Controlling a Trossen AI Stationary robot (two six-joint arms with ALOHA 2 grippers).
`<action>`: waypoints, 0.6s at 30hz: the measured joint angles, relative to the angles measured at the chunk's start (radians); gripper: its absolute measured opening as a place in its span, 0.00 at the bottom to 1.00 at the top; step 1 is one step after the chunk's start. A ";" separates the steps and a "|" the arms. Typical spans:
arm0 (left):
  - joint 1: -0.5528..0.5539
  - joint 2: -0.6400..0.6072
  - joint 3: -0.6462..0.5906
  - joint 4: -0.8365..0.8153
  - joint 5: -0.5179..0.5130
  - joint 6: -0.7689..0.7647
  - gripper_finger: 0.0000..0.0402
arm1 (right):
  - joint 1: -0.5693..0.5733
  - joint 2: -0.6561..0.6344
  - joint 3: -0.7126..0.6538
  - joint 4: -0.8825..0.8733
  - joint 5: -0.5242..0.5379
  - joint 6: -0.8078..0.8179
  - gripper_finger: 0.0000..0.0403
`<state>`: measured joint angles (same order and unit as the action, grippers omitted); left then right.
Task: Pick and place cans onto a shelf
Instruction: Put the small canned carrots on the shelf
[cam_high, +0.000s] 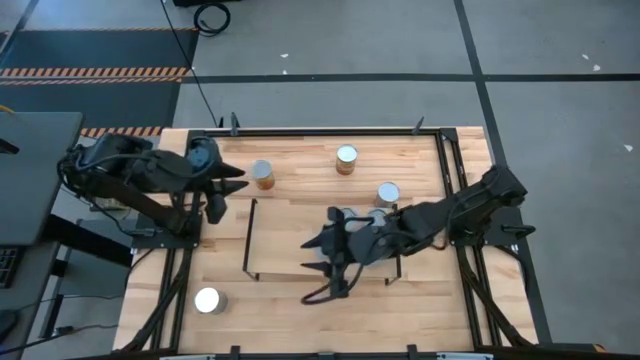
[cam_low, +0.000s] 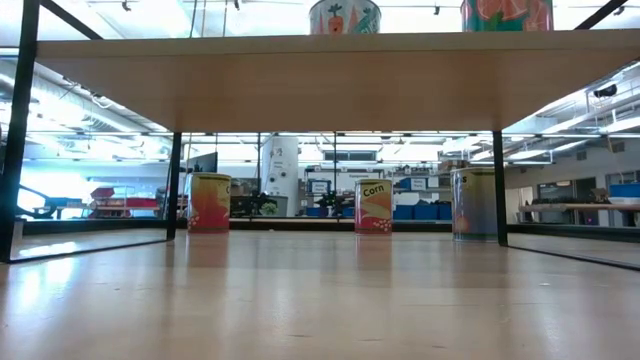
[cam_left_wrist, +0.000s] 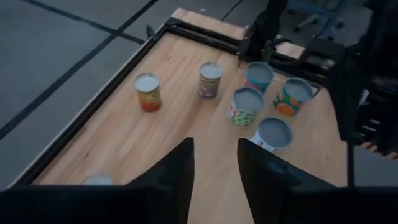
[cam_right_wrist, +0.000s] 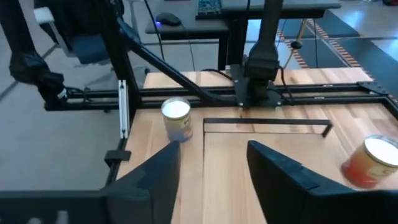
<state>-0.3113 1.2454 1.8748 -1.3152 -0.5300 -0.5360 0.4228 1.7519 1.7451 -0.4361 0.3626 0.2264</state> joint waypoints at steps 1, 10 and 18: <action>-0.004 0.000 0.000 -0.008 -0.002 -0.005 0.31 | -0.005 0.013 0.000 0.005 0.000 0.013 0.43; -0.043 -0.014 -0.001 -0.195 -0.041 -0.121 0.31 | -0.026 0.008 0.000 -0.301 0.002 0.254 0.12; -0.098 -0.026 -0.001 -0.179 -0.122 -0.102 0.31 | -0.051 0.016 -0.057 -0.387 -0.007 0.301 0.03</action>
<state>-0.4091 1.2190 1.8740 -1.4945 -0.6517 -0.6377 0.3719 1.7683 1.6879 -0.8233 0.3558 0.5274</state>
